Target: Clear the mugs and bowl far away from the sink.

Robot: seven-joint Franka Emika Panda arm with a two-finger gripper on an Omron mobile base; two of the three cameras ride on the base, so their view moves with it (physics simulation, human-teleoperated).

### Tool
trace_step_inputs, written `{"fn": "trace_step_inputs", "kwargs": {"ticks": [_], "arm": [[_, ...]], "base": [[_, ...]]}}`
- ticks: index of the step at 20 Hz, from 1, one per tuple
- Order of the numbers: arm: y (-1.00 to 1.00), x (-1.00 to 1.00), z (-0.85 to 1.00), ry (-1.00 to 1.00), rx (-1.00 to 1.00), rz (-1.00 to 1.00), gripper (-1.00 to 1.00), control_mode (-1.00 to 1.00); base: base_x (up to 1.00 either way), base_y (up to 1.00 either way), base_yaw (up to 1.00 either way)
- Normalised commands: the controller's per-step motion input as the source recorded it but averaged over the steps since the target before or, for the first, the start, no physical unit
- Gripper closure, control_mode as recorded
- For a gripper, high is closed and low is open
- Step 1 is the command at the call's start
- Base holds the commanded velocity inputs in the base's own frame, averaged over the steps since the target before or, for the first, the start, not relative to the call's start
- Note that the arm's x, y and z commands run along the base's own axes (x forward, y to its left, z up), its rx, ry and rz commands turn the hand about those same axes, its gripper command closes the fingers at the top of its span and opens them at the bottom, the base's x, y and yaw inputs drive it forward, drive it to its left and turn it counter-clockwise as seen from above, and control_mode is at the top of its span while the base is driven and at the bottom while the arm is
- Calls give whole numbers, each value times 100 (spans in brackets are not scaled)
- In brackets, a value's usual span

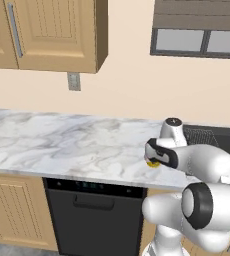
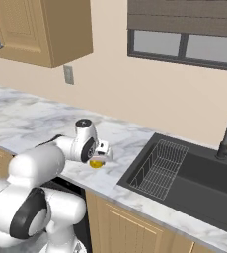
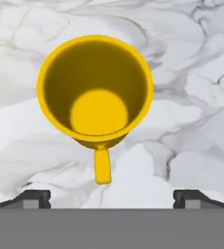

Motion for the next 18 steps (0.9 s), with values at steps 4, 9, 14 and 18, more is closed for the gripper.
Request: {"fn": "trace_step_inputs", "kwargs": {"ticks": [4,9,14,18], "arm": [[-2,15,-32,4,0,3,-100,-100],[0,23,-19,0,0,10,-100,-100],[0,11,-9,-7,0,13,-100,-100],[0,0,-10,-3,0,9,-100,-100]], "base": [[0,0,0],[0,0,0],[0,0,0],[0,0,0]]}}
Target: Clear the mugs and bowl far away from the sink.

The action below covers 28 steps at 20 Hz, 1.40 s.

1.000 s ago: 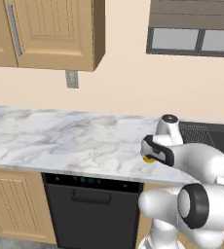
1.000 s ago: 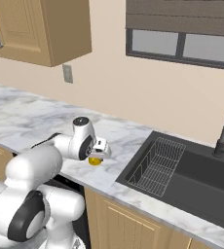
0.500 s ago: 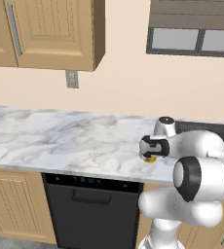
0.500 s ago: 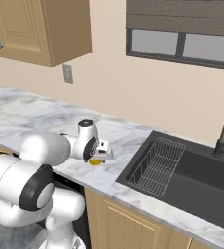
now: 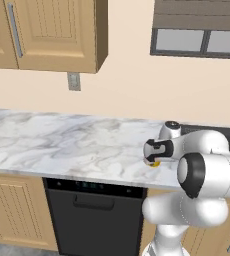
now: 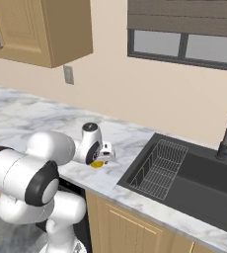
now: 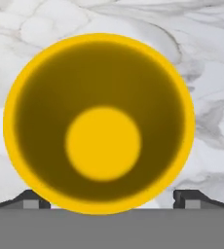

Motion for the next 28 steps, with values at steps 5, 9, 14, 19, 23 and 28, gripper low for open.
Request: {"fn": "trace_step_inputs", "kwargs": {"ticks": [5,9,14,19,23,28], "arm": [[0,0,-14,0,0,6,100,-100],[0,0,-9,0,0,2,100,-100],[0,0,-7,0,0,0,100,-100],[17,-9,7,0,0,0,100,-100],[28,-44,79,-12,-2,-7,100,-100],[34,-45,95,-13,-5,-10,100,-100]], "base": [[0,0,0],[0,0,0],[0,0,0],[0,0,0],[0,0,0],[0,0,0]]}}
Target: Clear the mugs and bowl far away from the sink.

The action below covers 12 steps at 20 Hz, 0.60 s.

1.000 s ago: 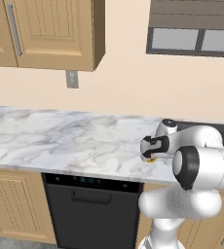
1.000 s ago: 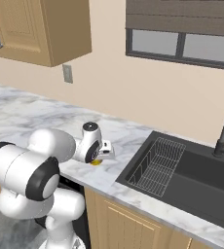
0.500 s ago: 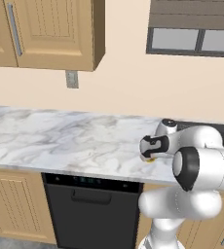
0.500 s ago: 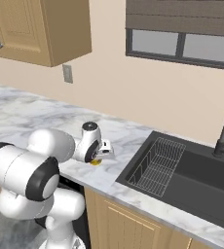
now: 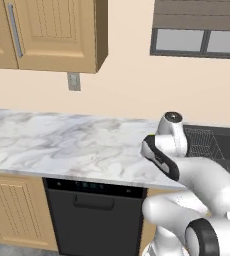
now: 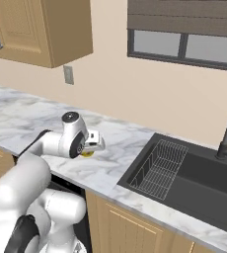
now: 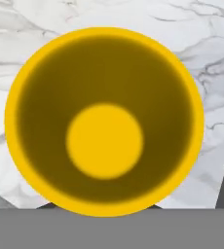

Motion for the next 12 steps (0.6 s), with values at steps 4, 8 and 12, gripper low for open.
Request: {"fn": "trace_step_inputs", "kwargs": {"ticks": [4,8,12], "arm": [[13,-39,95,-8,-7,-14,100,-100],[-1,-58,92,-1,0,-13,100,-100],[0,-47,79,0,0,-3,100,-100]], "base": [[0,0,0],[0,0,0],[0,0,0]]}}
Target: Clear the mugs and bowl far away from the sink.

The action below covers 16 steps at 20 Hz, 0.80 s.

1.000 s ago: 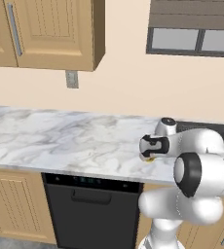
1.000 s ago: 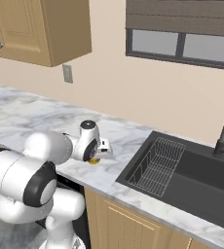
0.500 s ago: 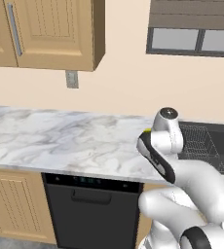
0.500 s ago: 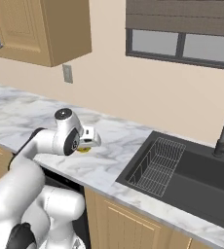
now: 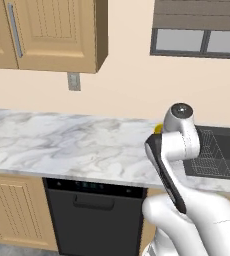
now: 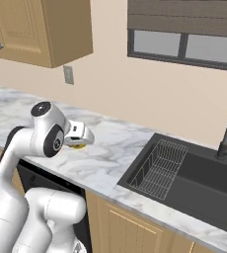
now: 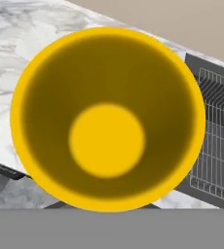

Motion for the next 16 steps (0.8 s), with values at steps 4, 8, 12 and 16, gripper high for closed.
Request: {"fn": "trace_step_inputs", "kwargs": {"ticks": [4,8,12,16], "arm": [[-9,-48,85,6,16,0,100,-100],[0,-28,50,2,6,0,100,-100],[0,-42,50,23,6,-9,100,-100],[-4,-50,25,20,8,-5,100,-100]], "base": [[0,0,0],[0,0,0],[0,0,0],[0,0,0]]}}
